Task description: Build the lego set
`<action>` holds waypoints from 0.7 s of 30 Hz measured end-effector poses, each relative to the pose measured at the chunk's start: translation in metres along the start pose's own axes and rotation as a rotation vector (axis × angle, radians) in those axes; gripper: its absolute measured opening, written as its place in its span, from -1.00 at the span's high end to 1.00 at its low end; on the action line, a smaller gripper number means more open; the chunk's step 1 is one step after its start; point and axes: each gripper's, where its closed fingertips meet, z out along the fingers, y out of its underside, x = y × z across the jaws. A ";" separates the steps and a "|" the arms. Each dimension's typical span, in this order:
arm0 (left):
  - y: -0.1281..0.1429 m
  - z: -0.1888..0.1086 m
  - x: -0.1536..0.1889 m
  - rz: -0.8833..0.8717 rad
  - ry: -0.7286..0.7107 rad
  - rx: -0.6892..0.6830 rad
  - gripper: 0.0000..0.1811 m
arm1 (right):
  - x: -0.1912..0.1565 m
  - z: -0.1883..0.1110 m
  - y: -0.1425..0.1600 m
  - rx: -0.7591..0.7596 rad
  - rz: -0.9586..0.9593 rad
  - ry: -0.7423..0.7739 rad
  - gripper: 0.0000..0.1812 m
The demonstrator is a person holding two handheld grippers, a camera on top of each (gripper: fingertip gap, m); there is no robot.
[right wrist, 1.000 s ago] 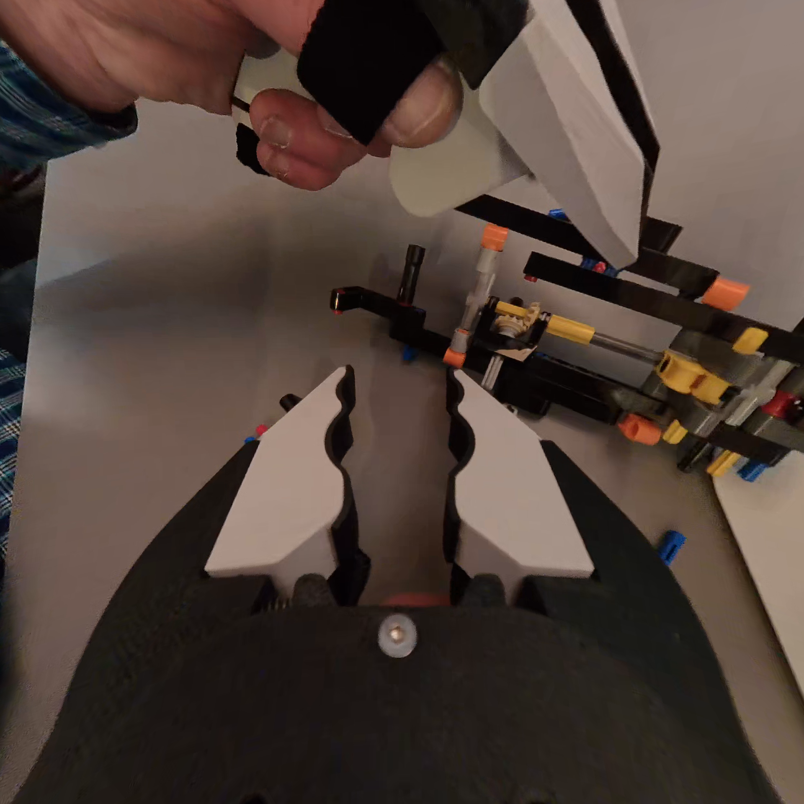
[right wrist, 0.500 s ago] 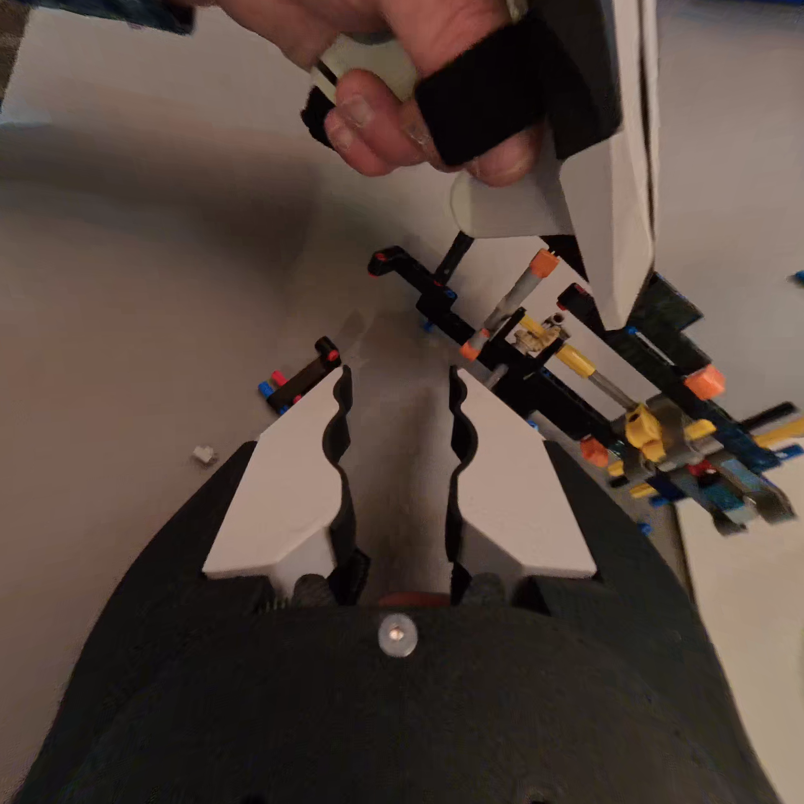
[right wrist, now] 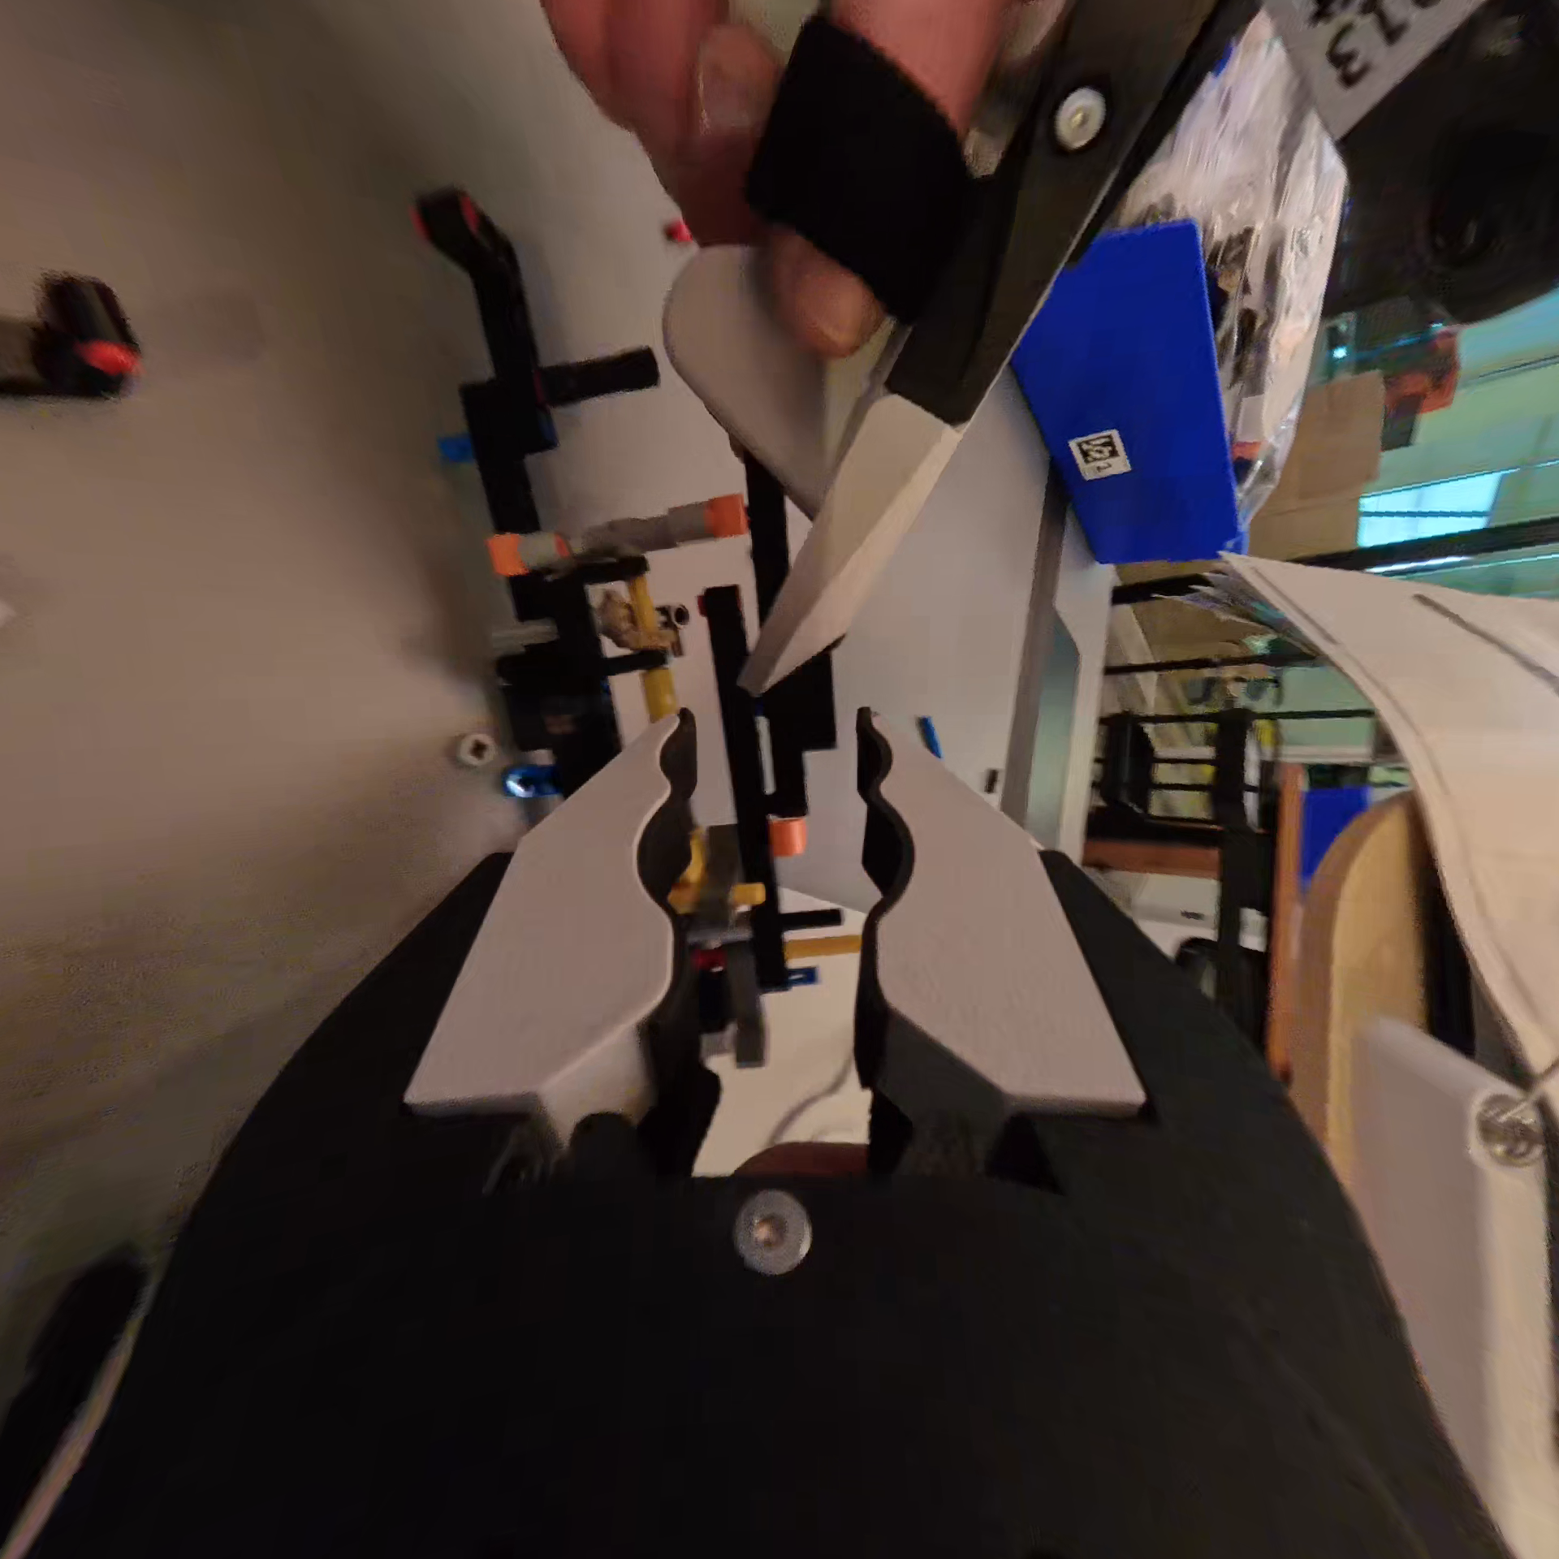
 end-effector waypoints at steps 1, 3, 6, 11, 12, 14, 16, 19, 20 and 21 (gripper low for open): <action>0.001 0.001 0.002 0.008 0.012 -0.014 0.94 | 0.002 0.004 0.003 -0.025 -0.028 0.011 0.60; 0.001 0.003 0.002 0.012 0.017 -0.026 0.94 | 0.000 0.009 0.005 -0.048 -0.057 -0.013 0.66; 0.003 0.004 -0.001 0.007 0.031 -0.038 0.93 | -0.003 0.013 0.006 -0.046 -0.079 -0.023 0.72; 0.005 0.000 -0.002 0.058 -0.001 -0.036 0.78 | -0.006 0.014 0.006 -0.047 -0.052 -0.044 0.72; 0.003 -0.002 0.000 0.078 -0.010 -0.019 0.76 | -0.005 0.015 0.008 -0.057 -0.036 -0.048 0.72; 0.005 -0.005 0.001 0.147 -0.069 -0.017 0.75 | -0.006 0.015 0.007 -0.050 -0.025 -0.053 0.72; 0.010 -0.006 -0.007 0.243 -0.194 -0.061 0.77 | -0.007 0.017 0.007 -0.064 -0.019 -0.068 0.72; 0.007 -0.009 -0.011 0.465 -0.378 -0.113 0.74 | -0.007 0.018 0.007 -0.066 0.005 -0.093 0.72; 0.007 -0.009 -0.012 0.540 -0.436 -0.143 0.71 | -0.007 0.018 0.007 -0.068 0.013 -0.097 0.72; 0.007 -0.010 -0.014 0.619 -0.498 -0.167 0.69 | -0.007 0.018 0.008 -0.074 0.023 -0.103 0.72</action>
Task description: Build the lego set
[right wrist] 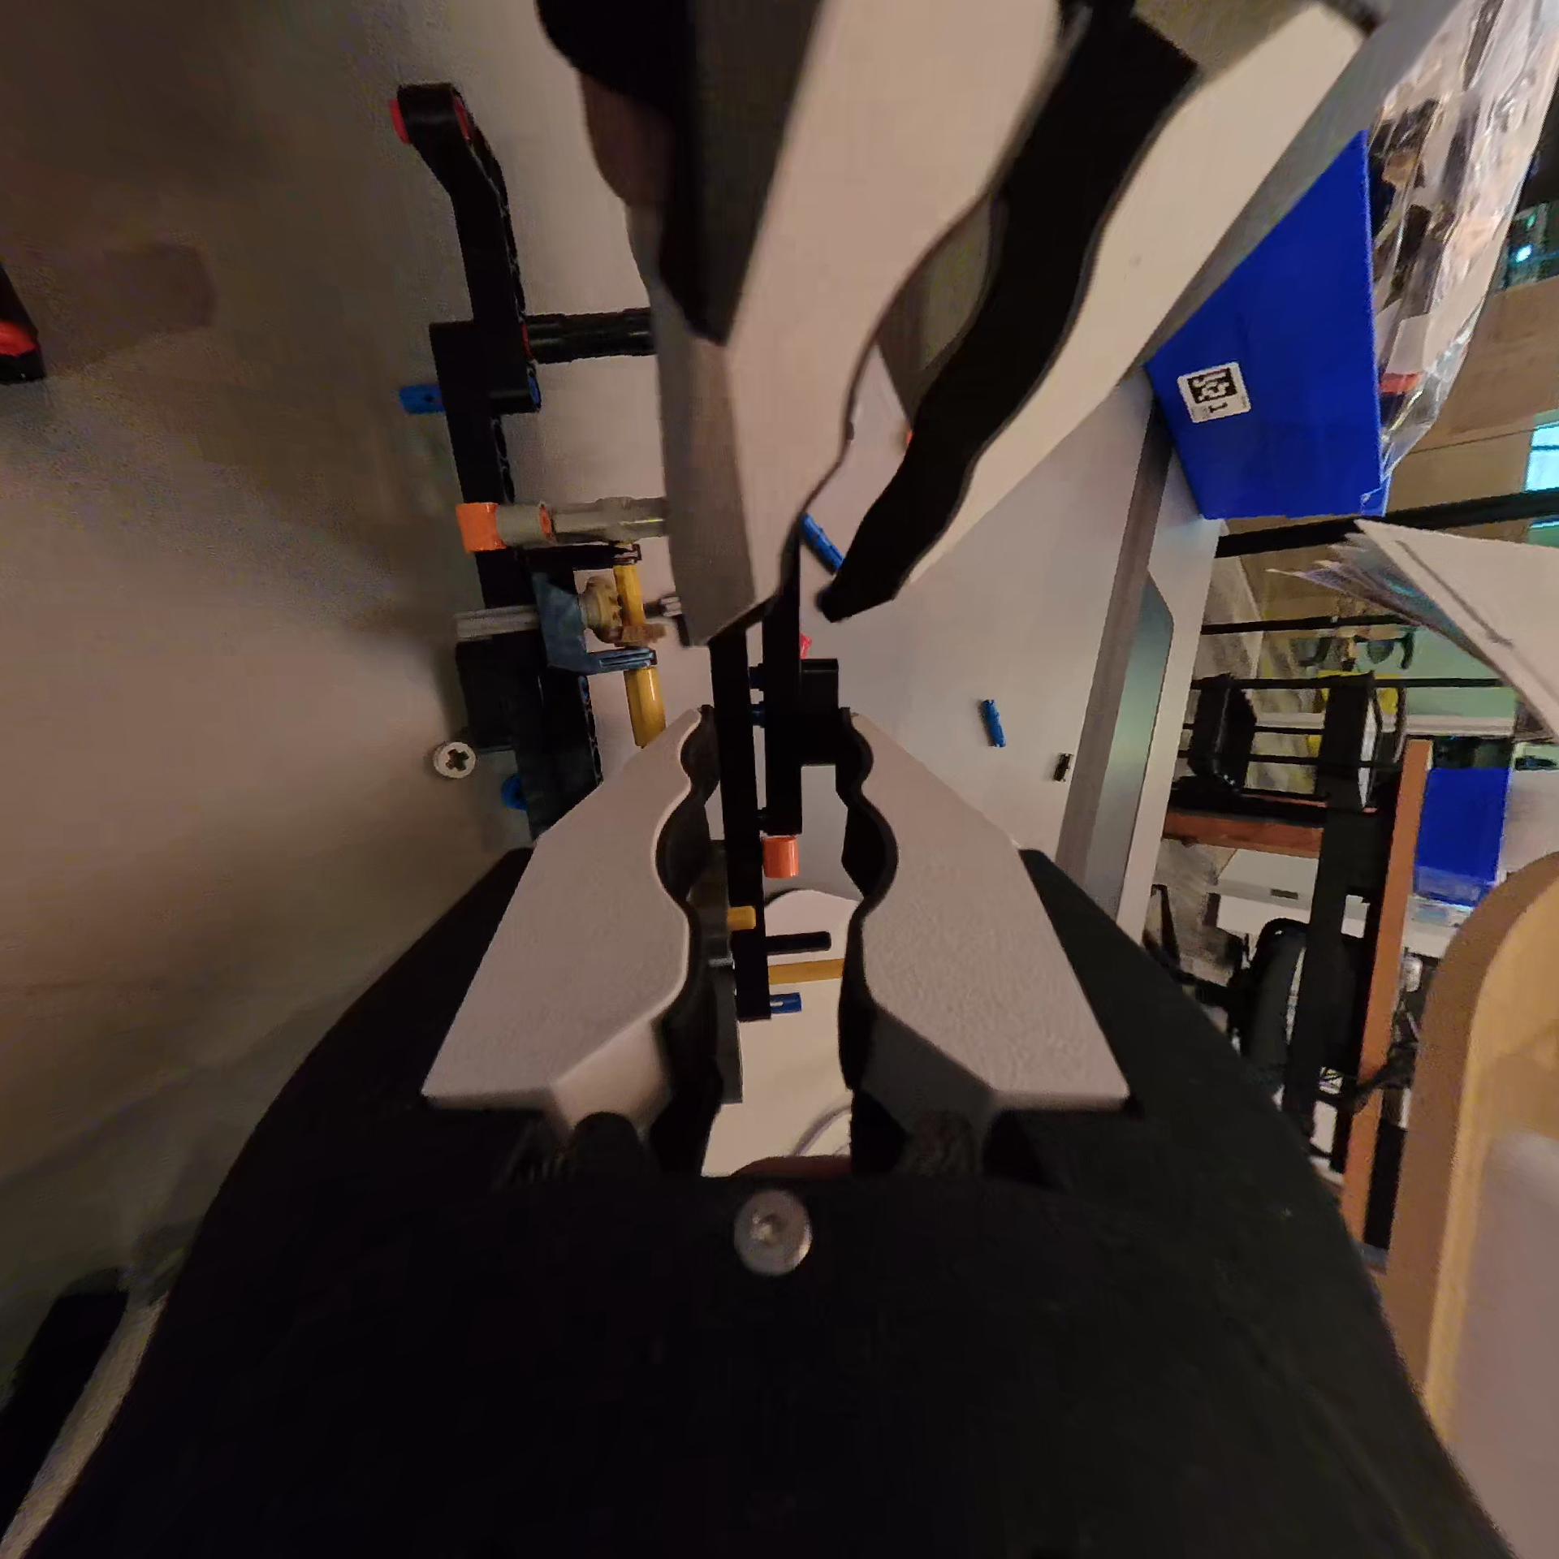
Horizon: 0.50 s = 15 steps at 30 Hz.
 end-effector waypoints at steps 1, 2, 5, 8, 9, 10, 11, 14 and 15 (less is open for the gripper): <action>0.002 0.000 0.002 0.068 -0.029 -0.028 0.67 | 0.000 0.000 0.001 -0.008 0.010 -0.003 0.73; 0.003 0.000 0.005 0.107 -0.039 -0.051 0.65 | 0.000 0.000 0.002 -0.010 0.022 -0.005 0.73; 0.004 0.001 0.001 0.187 -0.113 -0.077 0.70 | 0.001 -0.001 0.002 -0.017 0.034 -0.003 0.73; 0.002 0.003 -0.001 0.209 -0.150 -0.065 0.77 | 0.003 -0.002 0.002 -0.028 0.037 0.015 0.73; 0.002 0.003 0.000 0.210 -0.153 -0.058 0.77 | 0.003 -0.002 0.003 -0.033 0.035 0.017 0.73; 0.001 0.003 -0.001 0.214 -0.162 -0.049 0.78 | 0.004 -0.002 0.003 -0.036 0.036 0.024 0.73; 0.001 0.003 0.000 0.216 -0.163 -0.043 0.78 | 0.004 -0.003 0.002 -0.040 0.033 0.025 0.73; 0.003 0.004 0.002 0.238 -0.160 -0.034 0.80 | 0.002 -0.002 0.002 -0.046 0.008 0.027 0.73; 0.005 0.005 0.003 0.242 -0.153 -0.037 0.80 | 0.000 -0.001 0.002 -0.044 0.005 0.021 0.74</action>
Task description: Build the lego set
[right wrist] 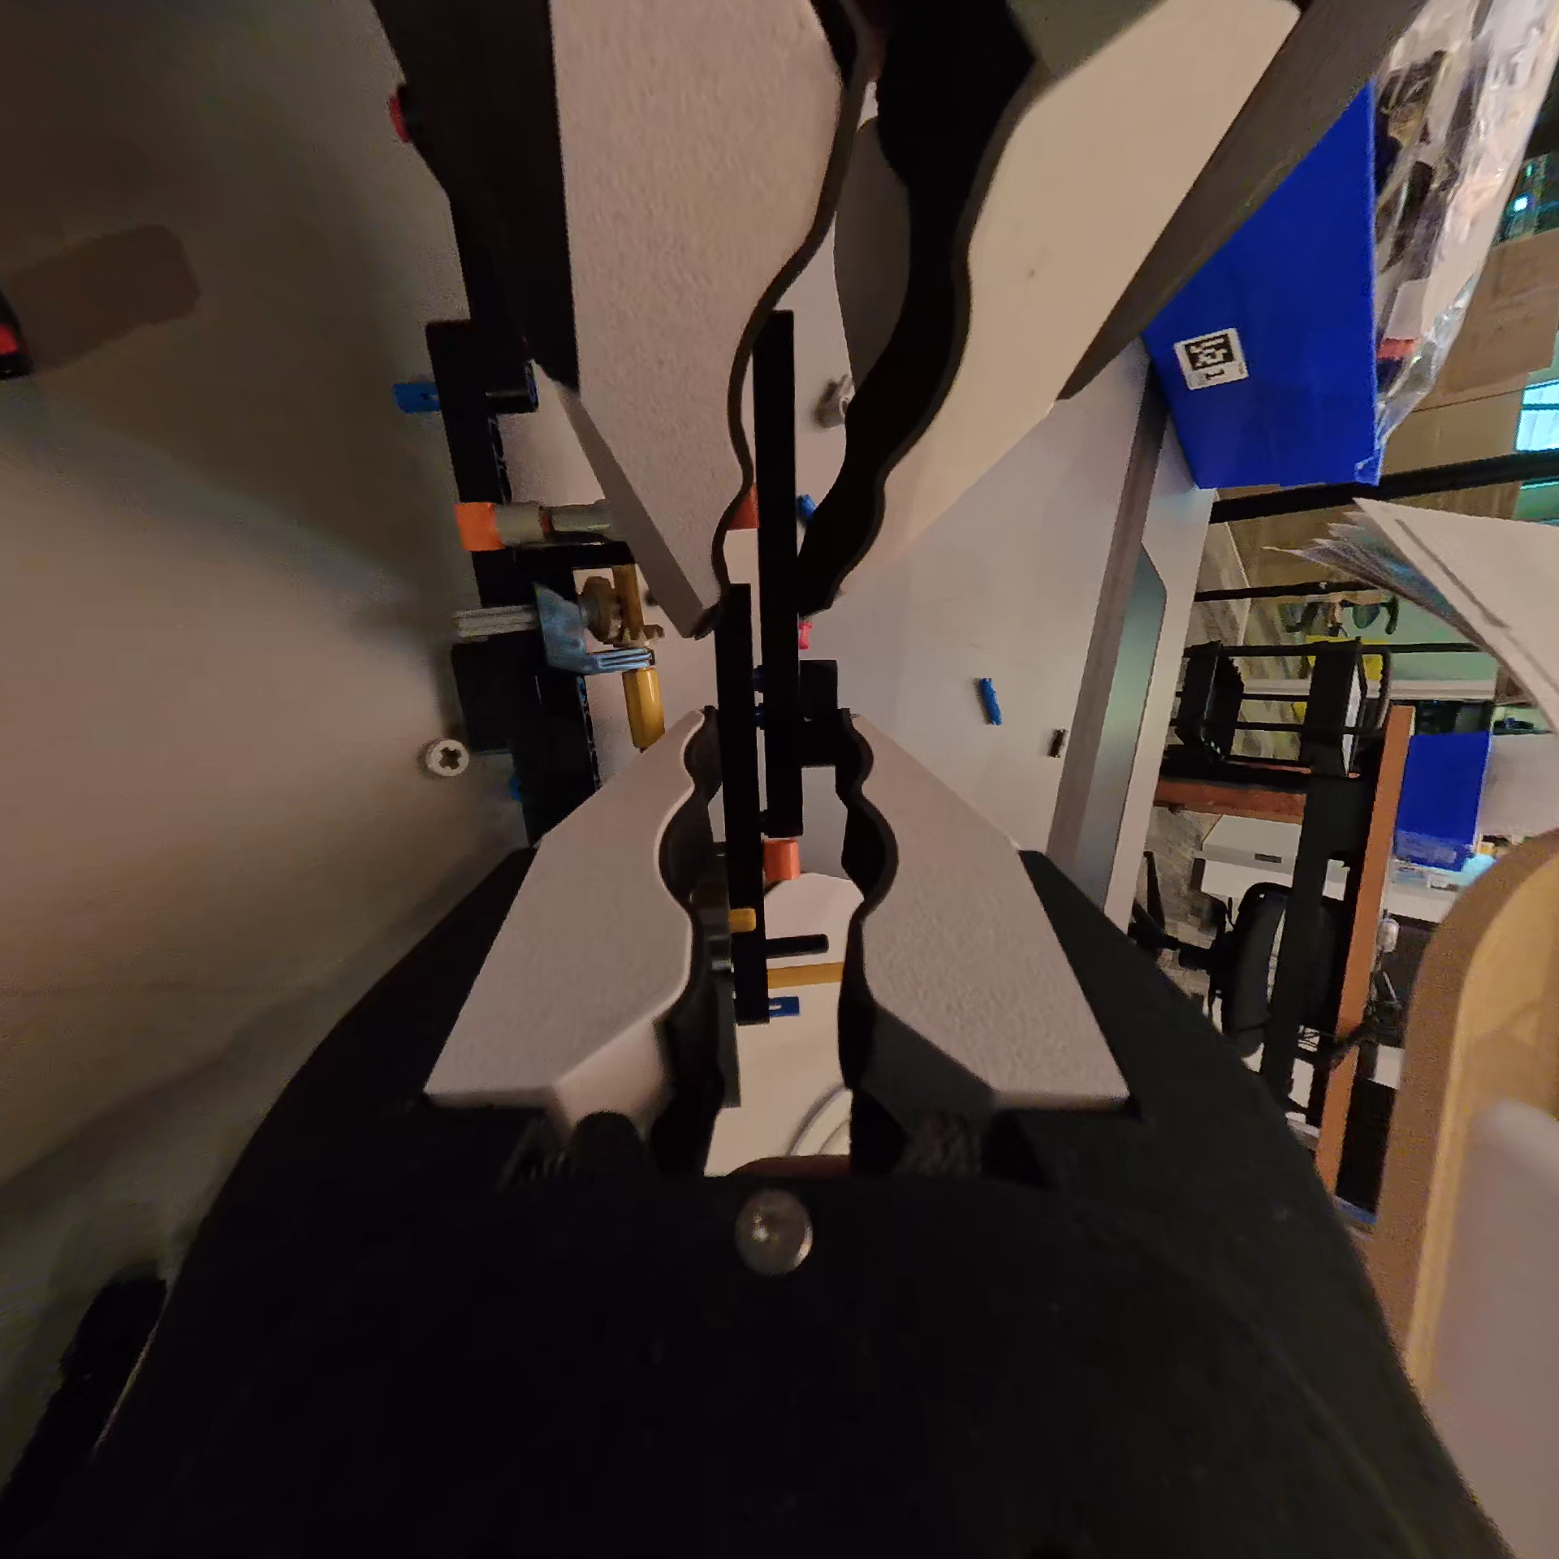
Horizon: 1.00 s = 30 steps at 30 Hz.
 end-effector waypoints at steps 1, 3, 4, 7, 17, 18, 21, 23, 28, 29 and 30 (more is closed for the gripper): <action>0.001 0.001 0.001 0.001 0.001 0.001 0.80 | -0.001 0.001 0.000 0.000 -0.001 -0.003 0.74; 0.001 0.001 0.002 0.007 0.005 0.006 0.82 | -0.002 0.001 0.000 0.002 -0.004 -0.006 0.75; 0.001 0.001 0.002 0.007 0.005 0.008 0.82 | -0.002 0.001 -0.001 0.003 -0.005 -0.008 0.76; 0.002 0.001 0.004 0.008 0.007 0.014 0.83 | -0.003 0.001 -0.001 0.000 -0.016 -0.015 0.76; 0.005 -0.007 0.003 -0.036 0.063 0.038 0.81 | 0.001 -0.015 -0.003 0.084 0.049 -0.070 0.64; 0.006 -0.007 0.004 -0.040 0.067 0.045 0.81 | 0.004 -0.020 -0.003 0.103 0.077 -0.072 0.64; 0.006 -0.007 0.005 -0.021 0.064 0.056 0.81 | 0.016 -0.037 0.002 0.164 0.207 -0.082 0.67; 0.004 -0.008 0.007 -0.010 0.070 0.067 0.81 | 0.020 -0.045 0.009 0.192 0.302 -0.116 0.68; -0.005 -0.013 0.011 0.106 0.034 0.105 0.81 | 0.014 -0.048 0.015 0.241 0.529 -0.309 0.74; -0.006 -0.014 0.011 0.129 0.023 0.112 0.81 | 0.011 -0.047 0.011 0.254 0.546 -0.349 0.72; -0.008 -0.016 0.012 0.147 0.014 0.123 0.82 | 0.006 -0.045 0.006 0.263 0.560 -0.401 0.71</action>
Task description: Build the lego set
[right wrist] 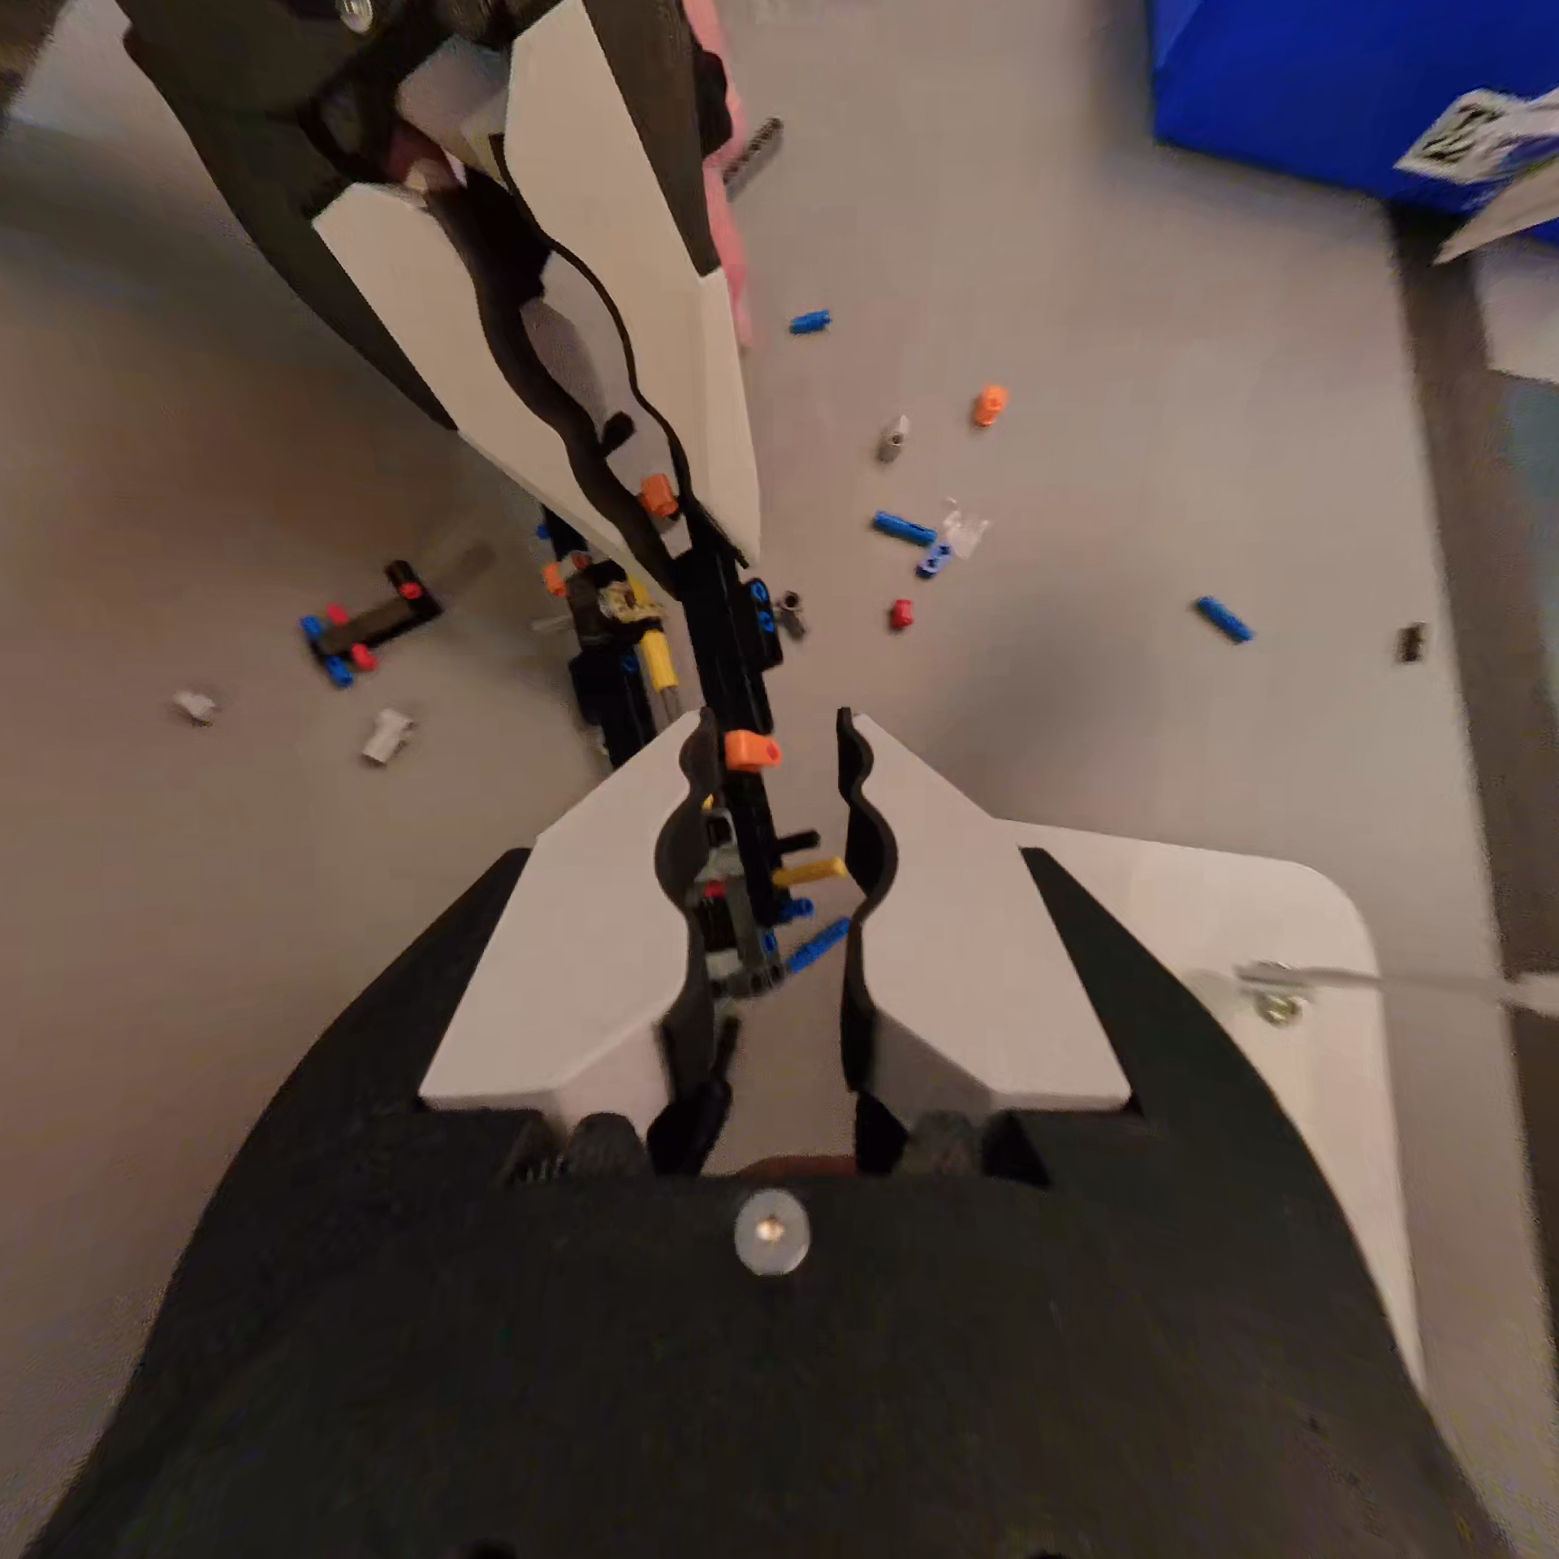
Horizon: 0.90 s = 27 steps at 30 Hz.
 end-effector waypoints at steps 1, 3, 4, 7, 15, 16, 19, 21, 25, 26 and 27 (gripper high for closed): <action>-0.003 -0.002 0.000 0.021 -0.013 0.017 0.82 | -0.003 0.004 -0.002 0.000 0.014 -0.032 0.69; -0.007 -0.004 0.002 0.069 -0.017 0.036 0.82 | -0.011 0.013 -0.001 -0.031 0.040 -0.107 0.67; -0.010 -0.005 0.003 0.096 -0.028 0.048 0.82 | -0.014 0.017 -0.001 -0.044 0.049 -0.137 0.67; -0.014 -0.007 0.007 0.160 -0.031 0.065 0.82 | -0.027 0.023 -0.003 -0.050 0.067 -0.247 0.81; -0.007 -0.018 -0.002 0.096 -0.081 0.086 0.64 | -0.034 0.022 -0.010 -0.027 0.079 -0.278 0.92; -0.004 -0.020 -0.003 0.073 -0.077 0.079 0.57 | -0.034 0.022 -0.010 -0.024 0.085 -0.282 0.93; 0.002 -0.026 0.003 -0.048 0.012 0.065 0.43 | -0.038 0.021 -0.013 -0.022 0.055 -0.276 0.95; 0.008 -0.028 0.005 -0.111 0.047 0.047 0.34 | -0.041 0.020 -0.013 -0.025 0.018 -0.268 0.95; 0.009 -0.028 0.013 -0.123 0.073 0.070 0.51 | -0.044 0.019 -0.013 -0.028 -0.010 -0.247 0.95; 0.008 -0.027 0.014 -0.123 0.065 0.073 0.55 | -0.044 0.019 -0.013 -0.032 -0.009 -0.240 0.95; 0.007 -0.026 0.015 -0.116 0.059 0.078 0.63 | -0.043 0.019 -0.013 -0.037 -0.013 -0.229 0.95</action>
